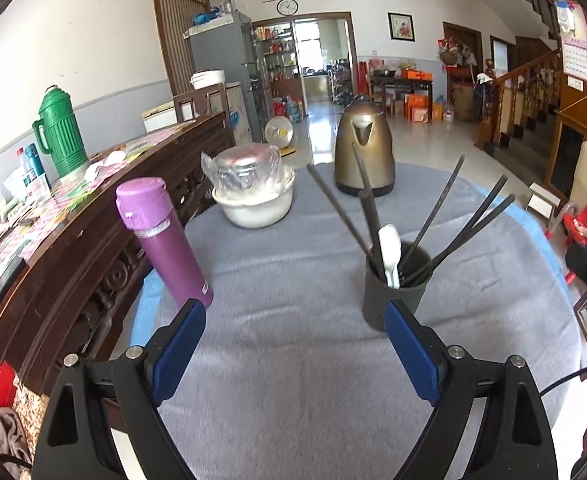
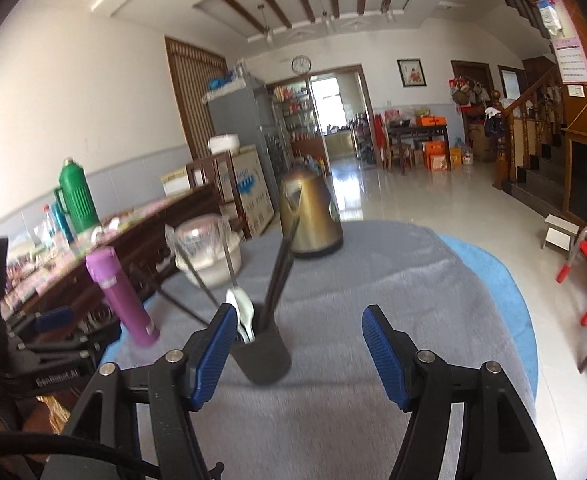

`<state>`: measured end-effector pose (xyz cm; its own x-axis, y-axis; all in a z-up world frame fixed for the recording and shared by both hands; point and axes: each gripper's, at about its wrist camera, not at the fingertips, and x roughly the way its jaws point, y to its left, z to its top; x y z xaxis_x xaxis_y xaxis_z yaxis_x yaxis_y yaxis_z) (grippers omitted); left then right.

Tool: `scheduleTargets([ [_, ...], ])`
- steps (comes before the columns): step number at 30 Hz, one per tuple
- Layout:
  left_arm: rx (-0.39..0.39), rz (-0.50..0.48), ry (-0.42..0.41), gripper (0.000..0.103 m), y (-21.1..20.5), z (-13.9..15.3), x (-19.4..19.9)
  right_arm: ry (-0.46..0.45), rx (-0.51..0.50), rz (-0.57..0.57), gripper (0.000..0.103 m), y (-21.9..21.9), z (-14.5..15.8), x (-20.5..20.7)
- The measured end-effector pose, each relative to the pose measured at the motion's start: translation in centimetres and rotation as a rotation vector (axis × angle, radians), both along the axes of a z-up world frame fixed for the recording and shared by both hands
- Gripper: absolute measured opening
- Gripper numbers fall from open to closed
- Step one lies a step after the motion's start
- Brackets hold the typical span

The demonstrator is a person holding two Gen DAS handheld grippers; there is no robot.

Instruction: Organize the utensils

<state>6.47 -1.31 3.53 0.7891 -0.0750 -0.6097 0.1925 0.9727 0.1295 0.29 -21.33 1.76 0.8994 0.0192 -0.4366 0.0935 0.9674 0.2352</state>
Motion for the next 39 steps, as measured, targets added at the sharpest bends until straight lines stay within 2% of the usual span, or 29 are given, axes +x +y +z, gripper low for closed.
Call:
scheduleTargets([
  [13, 0.023, 0.083, 0.089, 0.091, 2.0, -3.6, 0.0, 0.143, -0.008, 0.060, 0.069, 3.0, -3.5, 1.0],
  [21, 0.029, 0.101, 0.131, 0.091, 2.6, -4.9, 0.2, 0.233, -0.020, 0.095, 0.069, 5.0, -5.1, 2.0],
  [28, 0.019, 0.115, 0.151, 0.091, 3.1, -5.5, 0.2, 0.260, -0.048, 0.097, 0.069, 5.5, -5.2, 2.3],
  [39, 0.023, 0.120, 0.155, 0.091, 3.2, -5.6, 0.1, 0.269, -0.038, 0.087, 0.069, 5.3, -5.2, 2.3],
])
